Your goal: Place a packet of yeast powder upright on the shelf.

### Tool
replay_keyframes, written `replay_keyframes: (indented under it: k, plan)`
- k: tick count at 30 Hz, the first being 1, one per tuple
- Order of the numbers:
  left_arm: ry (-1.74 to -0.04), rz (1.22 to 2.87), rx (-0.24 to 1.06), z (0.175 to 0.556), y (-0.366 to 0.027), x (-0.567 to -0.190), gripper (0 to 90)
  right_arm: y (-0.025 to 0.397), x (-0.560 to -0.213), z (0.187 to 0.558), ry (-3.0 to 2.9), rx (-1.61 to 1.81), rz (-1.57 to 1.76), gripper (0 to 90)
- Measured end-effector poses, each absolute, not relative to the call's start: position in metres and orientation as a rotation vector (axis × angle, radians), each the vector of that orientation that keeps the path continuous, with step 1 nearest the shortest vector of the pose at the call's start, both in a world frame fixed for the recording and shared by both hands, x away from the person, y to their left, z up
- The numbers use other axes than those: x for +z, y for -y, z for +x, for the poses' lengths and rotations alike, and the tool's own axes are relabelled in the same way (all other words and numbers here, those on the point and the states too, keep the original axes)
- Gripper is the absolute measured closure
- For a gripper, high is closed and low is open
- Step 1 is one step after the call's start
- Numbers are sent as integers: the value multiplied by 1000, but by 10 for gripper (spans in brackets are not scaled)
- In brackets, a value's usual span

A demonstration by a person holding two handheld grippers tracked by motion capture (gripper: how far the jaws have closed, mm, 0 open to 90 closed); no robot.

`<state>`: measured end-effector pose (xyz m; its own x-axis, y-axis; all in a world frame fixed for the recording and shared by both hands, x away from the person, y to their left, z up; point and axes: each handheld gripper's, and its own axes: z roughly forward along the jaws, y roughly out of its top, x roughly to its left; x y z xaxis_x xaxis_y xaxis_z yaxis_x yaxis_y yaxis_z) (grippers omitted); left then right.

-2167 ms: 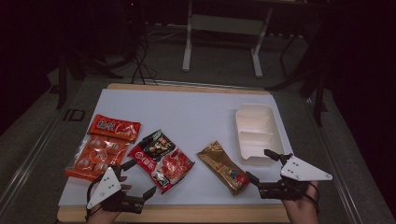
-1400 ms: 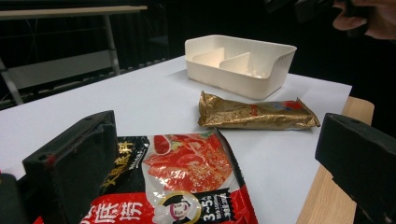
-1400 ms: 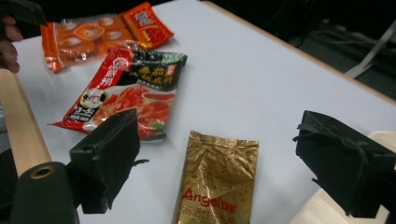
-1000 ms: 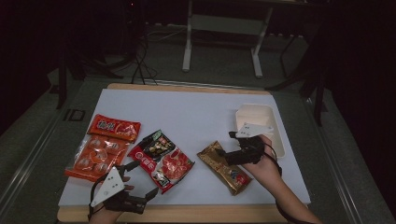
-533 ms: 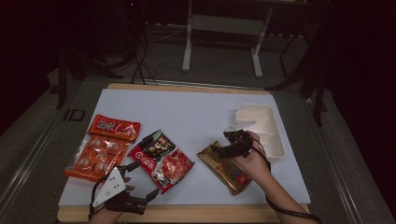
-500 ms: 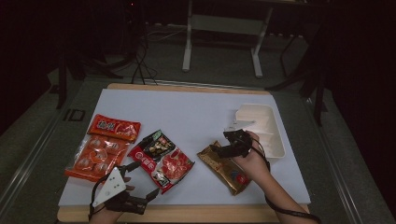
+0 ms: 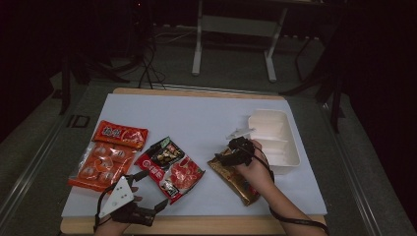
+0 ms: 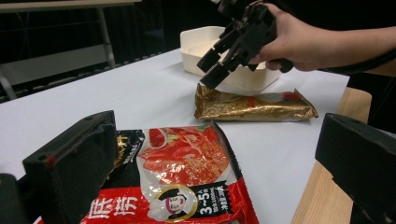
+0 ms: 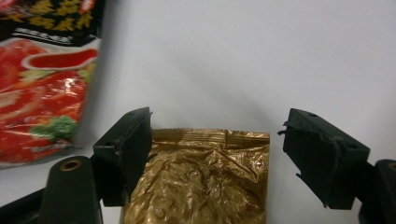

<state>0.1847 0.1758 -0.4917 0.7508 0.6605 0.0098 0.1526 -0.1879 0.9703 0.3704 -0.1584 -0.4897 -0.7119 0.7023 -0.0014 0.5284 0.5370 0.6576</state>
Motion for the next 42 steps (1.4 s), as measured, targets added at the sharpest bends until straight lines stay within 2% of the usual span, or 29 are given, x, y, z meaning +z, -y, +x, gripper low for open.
replay_keyframes:
  k: [15,16,18,22,23,25,26,27,28,31,42]
  plan:
    - [-641,1746,500,186,-173,-494,1,156,-520,383,-2549,749,1137,237]
    - [-641,1748,500,186,-173,-494,1,153,-523,383,-2572,731,1126,323]
    - [-641,1750,500,186,-173,-494,1,152,-523,384,-2586,720,1150,332]
    - [-642,1755,501,186,-173,-494,1,149,-521,379,-2600,736,1102,492]
    - [-642,1755,500,186,-173,-494,1,149,-521,379,-2604,740,1088,551]
    - [-642,1759,502,186,-173,-494,1,150,-520,378,-2611,752,1075,736]
    - [-642,1759,502,186,-173,-494,1,150,-520,378,-2611,752,1075,736]
    - [-642,1760,502,186,-173,-494,1,150,-520,378,-2620,745,1051,829]
    - [-642,1761,503,186,-173,-494,1,150,-520,378,-2620,736,1035,862]
    - [-648,1762,505,186,-173,-495,1,150,-518,377,-2624,740,1024,887]
    - [-654,1760,504,187,-173,-495,1,157,-492,367,-2594,836,958,894]
